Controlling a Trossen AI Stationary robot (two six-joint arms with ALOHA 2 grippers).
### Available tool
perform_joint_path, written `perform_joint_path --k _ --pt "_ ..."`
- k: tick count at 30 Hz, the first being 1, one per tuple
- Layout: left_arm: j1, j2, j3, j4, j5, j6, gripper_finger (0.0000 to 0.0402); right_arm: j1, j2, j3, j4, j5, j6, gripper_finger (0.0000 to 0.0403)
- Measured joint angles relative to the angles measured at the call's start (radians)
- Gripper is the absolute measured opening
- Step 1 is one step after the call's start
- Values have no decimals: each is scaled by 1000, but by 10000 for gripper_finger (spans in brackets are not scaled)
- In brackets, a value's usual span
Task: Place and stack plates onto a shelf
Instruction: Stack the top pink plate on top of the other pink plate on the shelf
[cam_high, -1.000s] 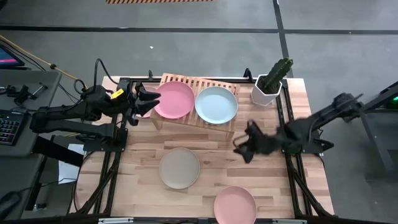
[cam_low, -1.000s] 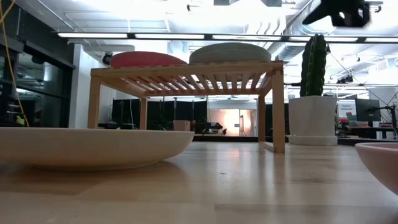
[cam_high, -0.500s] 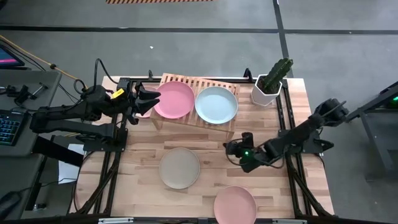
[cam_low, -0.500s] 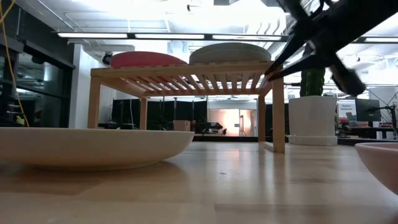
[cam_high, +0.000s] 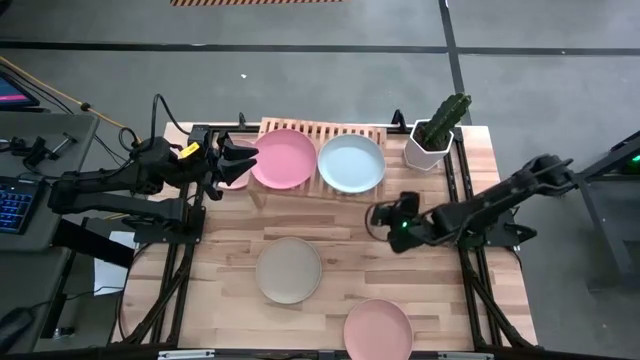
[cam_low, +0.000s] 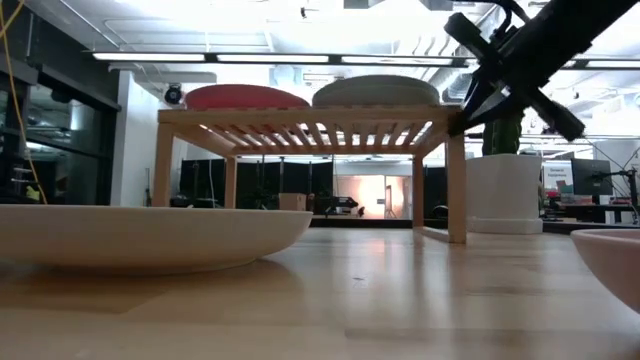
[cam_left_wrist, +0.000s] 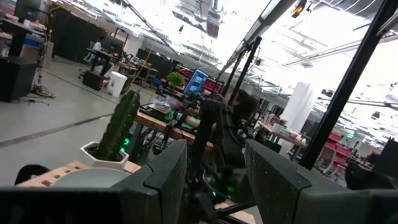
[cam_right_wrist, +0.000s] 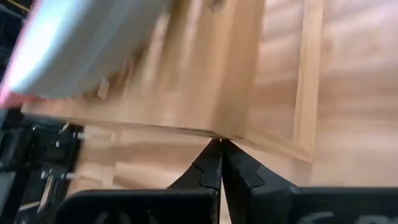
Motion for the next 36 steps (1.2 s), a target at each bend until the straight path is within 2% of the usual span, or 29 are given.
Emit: perform_joint_path --k 8,13,16,19,23,26,31,36 --pt "0 0 0 -7 0 1 152 -82 -176 0 -95 4 -156 0" --pt "0 0 0 -108 -5 18 152 -35 -282 0 -97 -23 -291 0" --pt "0 5 3 -163 -48 5 152 3 -353 0 -111 27 -338 0" --pt "35 47 84 -362 -83 -57 152 27 -414 0 -139 79 -344 0" --pt "124 146 257 -840 -87 -70 152 31 -461 0 -173 91 -347 0" --pt "183 224 326 -1153 -86 -98 152 31 -465 0 -191 91 -347 0" --pt "203 285 305 -1414 -46 -177 152 31 -444 0 -195 61 -347 0" --pt "205 316 208 -1459 -36 -184 152 31 -408 0 -196 42 -344 0"
